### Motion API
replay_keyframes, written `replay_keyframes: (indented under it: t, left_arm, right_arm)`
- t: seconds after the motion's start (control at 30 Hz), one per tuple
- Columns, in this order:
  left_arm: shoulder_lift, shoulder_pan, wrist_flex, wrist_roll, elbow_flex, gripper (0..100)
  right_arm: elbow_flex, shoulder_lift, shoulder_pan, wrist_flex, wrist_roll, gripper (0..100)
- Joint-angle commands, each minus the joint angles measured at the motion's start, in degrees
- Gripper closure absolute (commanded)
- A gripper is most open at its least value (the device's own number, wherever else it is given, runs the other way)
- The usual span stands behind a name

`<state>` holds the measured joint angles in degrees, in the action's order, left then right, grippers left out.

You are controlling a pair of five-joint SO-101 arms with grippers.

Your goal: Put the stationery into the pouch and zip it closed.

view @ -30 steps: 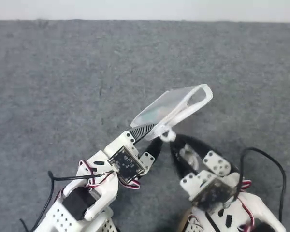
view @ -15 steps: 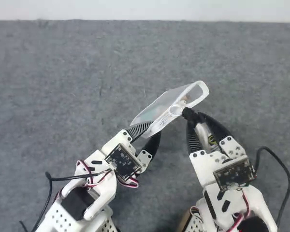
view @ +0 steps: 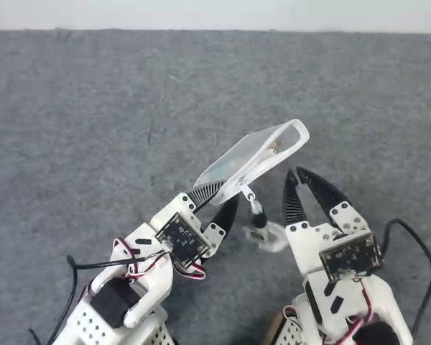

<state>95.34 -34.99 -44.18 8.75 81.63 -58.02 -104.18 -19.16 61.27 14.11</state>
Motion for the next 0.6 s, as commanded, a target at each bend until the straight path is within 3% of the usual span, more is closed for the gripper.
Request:
replay_keyframes:
  t: [0.0, 0.3, 0.57]
  left_arm:
    - [0.5, 1.0, -0.5, -0.9, -1.0, 99]
    - [0.5, 1.1, -0.5, -0.9, -1.0, 99]
    - [0.5, 1.1, -0.5, -0.9, -1.1, 99]
  right_arm:
    - [5.5, 0.1, -4.0, 5.8, 0.9, 88.2]
    - [7.6, 0.1, -20.0, 14.6, 1.0, 84.5]
    - [-0.6, 0.1, -21.2, 8.6, 1.1, 82.4]
